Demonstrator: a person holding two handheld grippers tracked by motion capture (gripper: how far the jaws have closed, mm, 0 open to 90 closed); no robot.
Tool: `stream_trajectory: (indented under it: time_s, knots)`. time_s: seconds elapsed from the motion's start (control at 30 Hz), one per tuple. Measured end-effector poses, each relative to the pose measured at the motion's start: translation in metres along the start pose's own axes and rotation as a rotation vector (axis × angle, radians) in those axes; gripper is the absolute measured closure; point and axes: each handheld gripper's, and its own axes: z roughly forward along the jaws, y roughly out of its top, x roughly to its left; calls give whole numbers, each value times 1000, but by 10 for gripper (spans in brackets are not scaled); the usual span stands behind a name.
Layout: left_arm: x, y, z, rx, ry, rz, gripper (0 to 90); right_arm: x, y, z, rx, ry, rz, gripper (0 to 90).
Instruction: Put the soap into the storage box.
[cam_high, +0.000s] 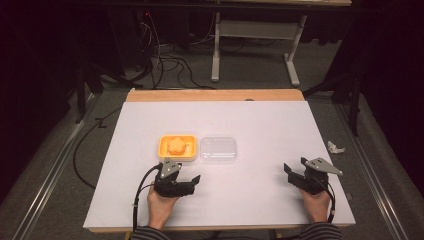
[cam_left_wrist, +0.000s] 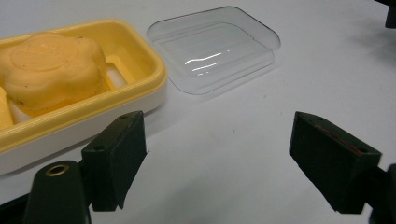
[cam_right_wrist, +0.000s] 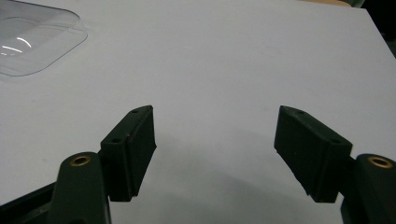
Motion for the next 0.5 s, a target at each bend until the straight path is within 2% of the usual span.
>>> stream_trajectory:
  time_s: [0.17,0.5]
  knots:
    - [-3,-2,12,30,10,8,192,1,0,0,2,1,-1,297]
    - [-2,-6,24,43,37,21,192,0,0,0,0,0,-4,296]
